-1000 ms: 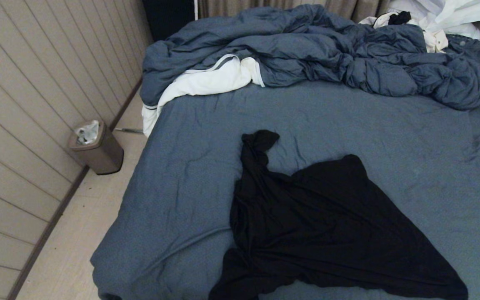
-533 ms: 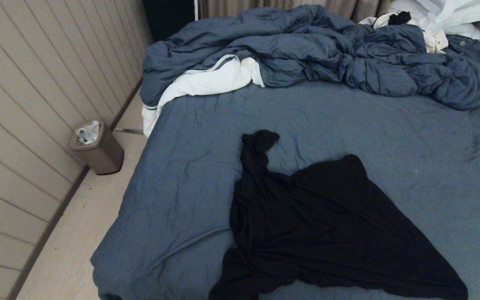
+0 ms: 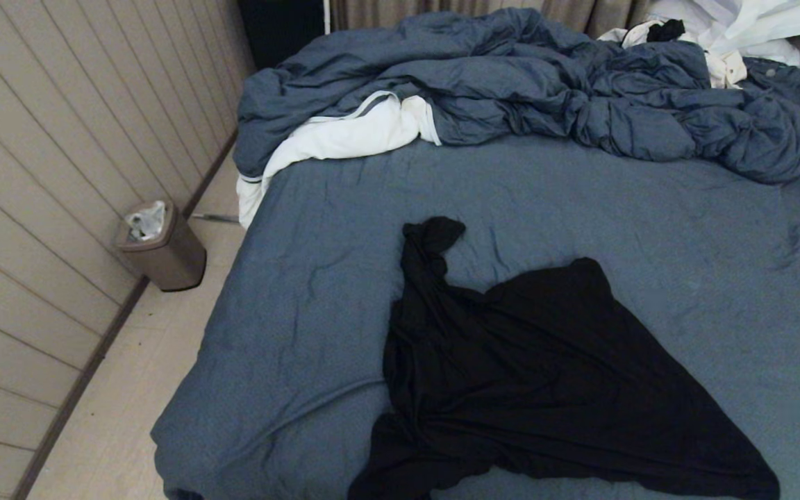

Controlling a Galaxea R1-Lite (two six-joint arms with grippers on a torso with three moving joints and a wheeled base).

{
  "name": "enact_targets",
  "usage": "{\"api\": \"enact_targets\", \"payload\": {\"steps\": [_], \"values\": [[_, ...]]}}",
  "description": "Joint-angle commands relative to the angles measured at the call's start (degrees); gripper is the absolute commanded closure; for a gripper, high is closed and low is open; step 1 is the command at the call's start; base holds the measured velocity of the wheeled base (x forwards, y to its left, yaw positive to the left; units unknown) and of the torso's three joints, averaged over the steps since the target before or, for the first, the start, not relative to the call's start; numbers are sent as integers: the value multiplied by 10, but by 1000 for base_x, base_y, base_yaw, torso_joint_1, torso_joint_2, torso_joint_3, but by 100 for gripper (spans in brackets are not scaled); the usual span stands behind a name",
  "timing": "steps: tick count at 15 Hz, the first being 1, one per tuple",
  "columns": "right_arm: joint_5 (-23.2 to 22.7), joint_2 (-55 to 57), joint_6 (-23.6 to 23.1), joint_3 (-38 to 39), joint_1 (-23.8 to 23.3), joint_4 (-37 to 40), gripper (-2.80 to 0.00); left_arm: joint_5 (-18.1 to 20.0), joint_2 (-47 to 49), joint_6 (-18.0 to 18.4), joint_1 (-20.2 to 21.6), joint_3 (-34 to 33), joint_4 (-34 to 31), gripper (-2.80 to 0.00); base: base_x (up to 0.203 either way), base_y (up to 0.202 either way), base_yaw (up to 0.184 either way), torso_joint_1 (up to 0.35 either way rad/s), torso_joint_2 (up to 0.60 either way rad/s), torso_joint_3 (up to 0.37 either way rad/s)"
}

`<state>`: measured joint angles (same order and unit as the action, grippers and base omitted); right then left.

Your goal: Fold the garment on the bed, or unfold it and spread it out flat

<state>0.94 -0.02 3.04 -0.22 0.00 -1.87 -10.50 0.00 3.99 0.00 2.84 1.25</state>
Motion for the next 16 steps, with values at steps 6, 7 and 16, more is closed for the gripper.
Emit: {"api": "enact_targets", "payload": {"steps": [6,7,16], "values": [[-2,1,-16,2,0,-2,0,36,2,-48,0,-7,-6,0,0,0,0,0,0,0],[-2,1,-16,2,0,-2,0,36,2,-20,0,-7,-7,0,0,0,0,0,0,0],[-4,1,-30,2,1,-2,0,123,2,-14,0,-27,-15,0,0,0,0,0,0,0]]}}
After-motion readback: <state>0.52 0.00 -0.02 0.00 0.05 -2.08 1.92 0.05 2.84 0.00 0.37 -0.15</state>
